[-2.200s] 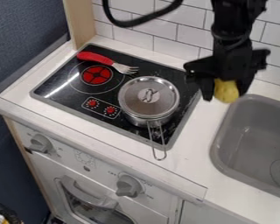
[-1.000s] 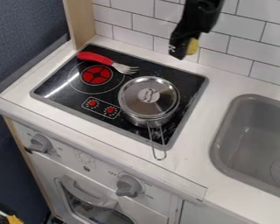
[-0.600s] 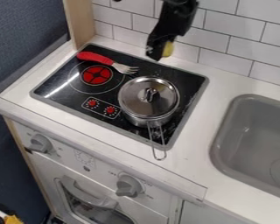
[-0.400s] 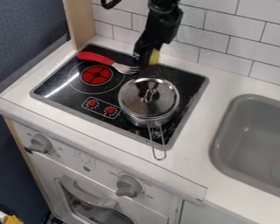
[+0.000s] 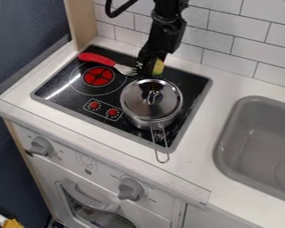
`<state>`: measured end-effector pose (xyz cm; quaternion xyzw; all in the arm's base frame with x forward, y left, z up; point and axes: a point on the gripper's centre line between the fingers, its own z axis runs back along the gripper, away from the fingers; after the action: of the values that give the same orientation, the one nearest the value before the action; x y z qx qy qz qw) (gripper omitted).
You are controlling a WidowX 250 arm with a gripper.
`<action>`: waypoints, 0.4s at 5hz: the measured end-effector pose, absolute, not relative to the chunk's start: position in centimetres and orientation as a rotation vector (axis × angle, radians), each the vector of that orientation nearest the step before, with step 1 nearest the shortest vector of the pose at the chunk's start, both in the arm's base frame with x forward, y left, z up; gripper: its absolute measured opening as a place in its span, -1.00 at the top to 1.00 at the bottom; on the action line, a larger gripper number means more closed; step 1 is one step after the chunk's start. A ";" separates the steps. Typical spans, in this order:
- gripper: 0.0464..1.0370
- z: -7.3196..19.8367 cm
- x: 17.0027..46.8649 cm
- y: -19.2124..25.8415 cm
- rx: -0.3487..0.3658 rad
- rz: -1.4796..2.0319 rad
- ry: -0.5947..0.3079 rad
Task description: Move the mango near the pot to the top center of the stove
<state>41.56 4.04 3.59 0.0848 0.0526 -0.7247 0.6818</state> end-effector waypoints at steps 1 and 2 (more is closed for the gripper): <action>-0.31 2.9 41.6 3.5 0.144 -1.655 0.078; -0.44 2.2 41.7 3.6 0.116 -1.668 0.076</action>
<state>41.74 3.59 2.18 0.0513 0.0338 -0.7399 0.6700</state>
